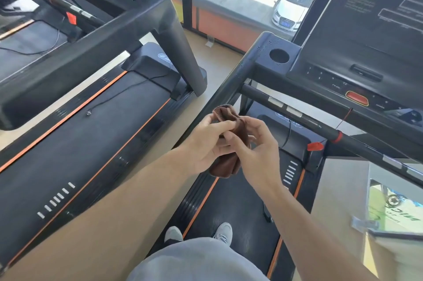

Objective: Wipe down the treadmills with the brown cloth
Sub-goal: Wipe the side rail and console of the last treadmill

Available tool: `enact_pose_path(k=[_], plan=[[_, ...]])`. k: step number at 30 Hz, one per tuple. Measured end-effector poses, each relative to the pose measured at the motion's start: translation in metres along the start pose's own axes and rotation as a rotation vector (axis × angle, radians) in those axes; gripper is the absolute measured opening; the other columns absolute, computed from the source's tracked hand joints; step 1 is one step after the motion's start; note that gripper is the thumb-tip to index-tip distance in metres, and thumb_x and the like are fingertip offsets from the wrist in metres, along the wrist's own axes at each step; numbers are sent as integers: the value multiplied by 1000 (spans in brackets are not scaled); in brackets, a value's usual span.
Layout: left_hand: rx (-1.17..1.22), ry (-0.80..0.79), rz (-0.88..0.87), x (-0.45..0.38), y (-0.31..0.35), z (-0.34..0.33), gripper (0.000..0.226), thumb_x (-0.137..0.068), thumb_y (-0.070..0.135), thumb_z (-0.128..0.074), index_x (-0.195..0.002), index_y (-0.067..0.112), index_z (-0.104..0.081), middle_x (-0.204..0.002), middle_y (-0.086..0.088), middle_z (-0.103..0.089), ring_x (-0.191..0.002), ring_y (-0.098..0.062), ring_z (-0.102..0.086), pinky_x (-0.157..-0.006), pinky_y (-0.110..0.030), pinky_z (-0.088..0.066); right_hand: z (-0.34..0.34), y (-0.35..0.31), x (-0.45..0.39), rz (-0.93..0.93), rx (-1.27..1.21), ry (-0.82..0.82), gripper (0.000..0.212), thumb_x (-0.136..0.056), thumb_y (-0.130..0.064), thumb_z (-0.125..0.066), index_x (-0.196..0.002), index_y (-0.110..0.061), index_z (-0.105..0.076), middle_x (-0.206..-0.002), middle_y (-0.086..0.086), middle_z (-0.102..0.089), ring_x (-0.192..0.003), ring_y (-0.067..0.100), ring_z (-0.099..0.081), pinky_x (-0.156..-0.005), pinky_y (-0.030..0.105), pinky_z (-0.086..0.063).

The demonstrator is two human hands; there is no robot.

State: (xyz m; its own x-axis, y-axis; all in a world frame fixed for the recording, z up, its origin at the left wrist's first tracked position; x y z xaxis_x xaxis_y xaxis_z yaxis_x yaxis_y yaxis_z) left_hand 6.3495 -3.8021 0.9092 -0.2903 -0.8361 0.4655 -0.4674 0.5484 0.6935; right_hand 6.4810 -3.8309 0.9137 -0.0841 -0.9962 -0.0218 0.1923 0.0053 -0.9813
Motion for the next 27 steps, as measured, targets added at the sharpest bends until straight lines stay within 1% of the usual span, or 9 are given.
enact_pose_path(k=[2,4,8,10,12,14,18,24,27], plan=[[40,-3,43,1,2,0,29,-101,6,-52,-131,3,-53,-100,-20,-71,-87,-35,-73,-83,-46,-63,2,4,-4,-37,-21,45,17,-93,-13,-76,-106,-25,-74,-97,-12,-76,-88,12,-70,-81,22,-53],[35,29,118,1,4,5,32,-101,15,-49,-128,1,-59,-107,-22,-71,-96,-41,-71,-90,-52,-60,7,9,-8,-58,-61,62,16,-95,-11,-73,-102,-26,-75,-95,-8,-77,-88,20,-71,-79,30,-56],[-279,197,192,-4,14,23,41,-94,48,-66,-104,9,-70,-98,-15,-67,-79,-30,-71,-71,-41,-62,12,4,-10,3,-63,-51,18,-95,-10,-73,-98,-27,-76,-92,-7,-78,-81,11,-71,-69,25,-54],[-476,201,190,-9,19,28,30,-89,44,-75,-91,14,-70,-91,-11,-57,-71,-22,-62,-66,-34,-60,10,6,-10,-28,-79,-102,16,-93,-7,-75,-96,-23,-77,-90,-6,-79,-81,11,-73,-69,19,-54],[-593,151,219,-14,21,31,22,-90,36,-75,-86,16,-69,-90,-10,-55,-70,-19,-57,-64,-33,-59,9,9,-10,-43,-78,-126,14,-90,-4,-77,-94,-18,-79,-90,-2,-80,-86,16,-75,-76,22,-57],[-706,47,326,-16,24,34,18,-96,30,-68,-91,13,-67,-92,-10,-56,-69,-19,-58,-65,-33,-60,9,14,-9,-50,-89,-168,13,-87,-3,-79,-93,-15,-81,-92,3,-80,-91,24,-76,-84,33,-60],[-904,-110,574,-20,28,48,18,-95,18,-56,-101,5,-67,-103,-16,-59,-70,-23,-66,-75,-36,-61,9,23,-3,-113,-146,-275,17,-87,0,-77,-91,-16,-80,-93,6,-81,-87,18,-76,-83,27,-58],[-1236,-169,629,-31,20,49,23,-95,16,-59,-115,7,-67,-99,-10,-64,-66,-19,-67,-62,-28,-59,13,28,-3,-155,-176,-297,10,-77,-25,-80,-87,-25,-82,-93,8,-80,-87,23,-76,-87,38,-59],[-1364,-181,607,-34,12,43,26,-95,23,-60,-114,10,-71,-102,-9,-68,-65,-20,-68,-58,-27,-58,9,24,-3,-143,-99,-339,10,-81,-22,-83,-83,-32,-82,-90,3,-80,-84,19,-75,-82,32,-58]])
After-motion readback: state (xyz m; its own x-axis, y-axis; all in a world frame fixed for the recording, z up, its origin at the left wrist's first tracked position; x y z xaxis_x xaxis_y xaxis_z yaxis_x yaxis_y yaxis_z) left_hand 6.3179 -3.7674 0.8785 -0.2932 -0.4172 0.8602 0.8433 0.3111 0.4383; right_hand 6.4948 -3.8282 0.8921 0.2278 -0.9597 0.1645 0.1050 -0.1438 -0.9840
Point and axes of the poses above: each hand's wrist, its own x-axis away from the middle knuckle, its own z-axis out of the back of the hand, y = z × x, the point moved 2 cm from there along -x, towards the middle knuckle
